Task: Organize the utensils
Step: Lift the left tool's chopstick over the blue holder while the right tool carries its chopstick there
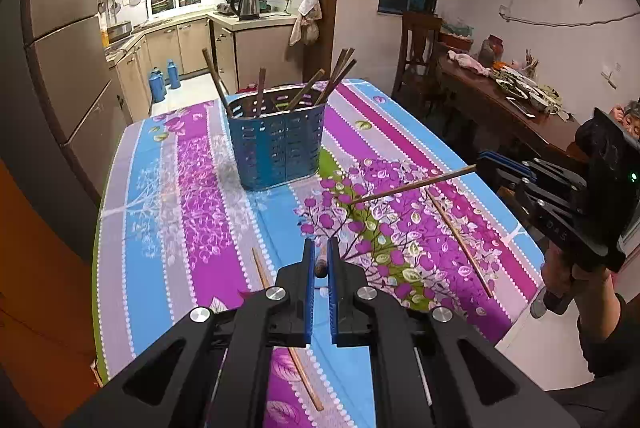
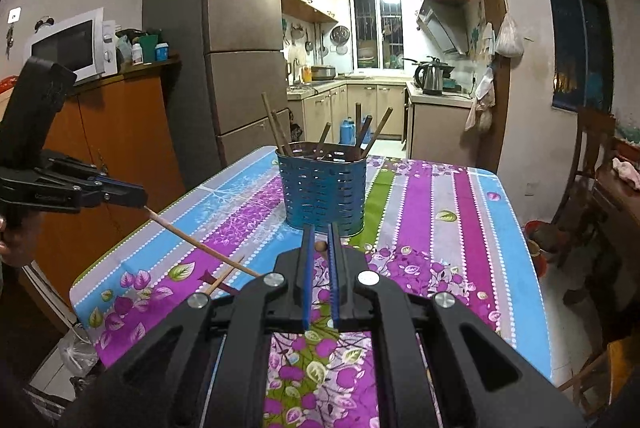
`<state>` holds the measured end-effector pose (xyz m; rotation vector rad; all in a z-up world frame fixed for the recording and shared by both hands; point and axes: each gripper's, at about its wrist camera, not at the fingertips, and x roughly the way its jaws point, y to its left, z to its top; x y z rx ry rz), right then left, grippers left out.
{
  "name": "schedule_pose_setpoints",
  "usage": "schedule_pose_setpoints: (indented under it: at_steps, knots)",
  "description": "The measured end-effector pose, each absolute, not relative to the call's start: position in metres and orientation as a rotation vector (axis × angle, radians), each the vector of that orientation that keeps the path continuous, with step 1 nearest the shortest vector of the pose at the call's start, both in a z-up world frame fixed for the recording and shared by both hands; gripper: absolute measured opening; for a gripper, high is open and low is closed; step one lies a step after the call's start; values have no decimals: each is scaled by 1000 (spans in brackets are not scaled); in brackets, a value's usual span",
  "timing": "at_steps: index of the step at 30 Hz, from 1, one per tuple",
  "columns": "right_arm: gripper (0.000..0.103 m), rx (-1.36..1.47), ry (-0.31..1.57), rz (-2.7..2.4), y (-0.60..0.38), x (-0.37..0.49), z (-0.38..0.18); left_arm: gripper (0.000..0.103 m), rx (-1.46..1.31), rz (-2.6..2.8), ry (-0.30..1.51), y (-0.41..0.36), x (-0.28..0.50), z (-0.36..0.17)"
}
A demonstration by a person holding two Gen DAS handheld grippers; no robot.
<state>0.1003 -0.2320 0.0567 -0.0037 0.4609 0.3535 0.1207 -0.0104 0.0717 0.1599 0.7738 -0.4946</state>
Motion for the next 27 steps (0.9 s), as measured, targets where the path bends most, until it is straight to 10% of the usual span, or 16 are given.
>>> schedule_pose_setpoints:
  at_steps: [27]
  knots:
    - [5, -55, 438, 382, -228, 133, 132, 7, 244, -488, 732, -32, 162, 121]
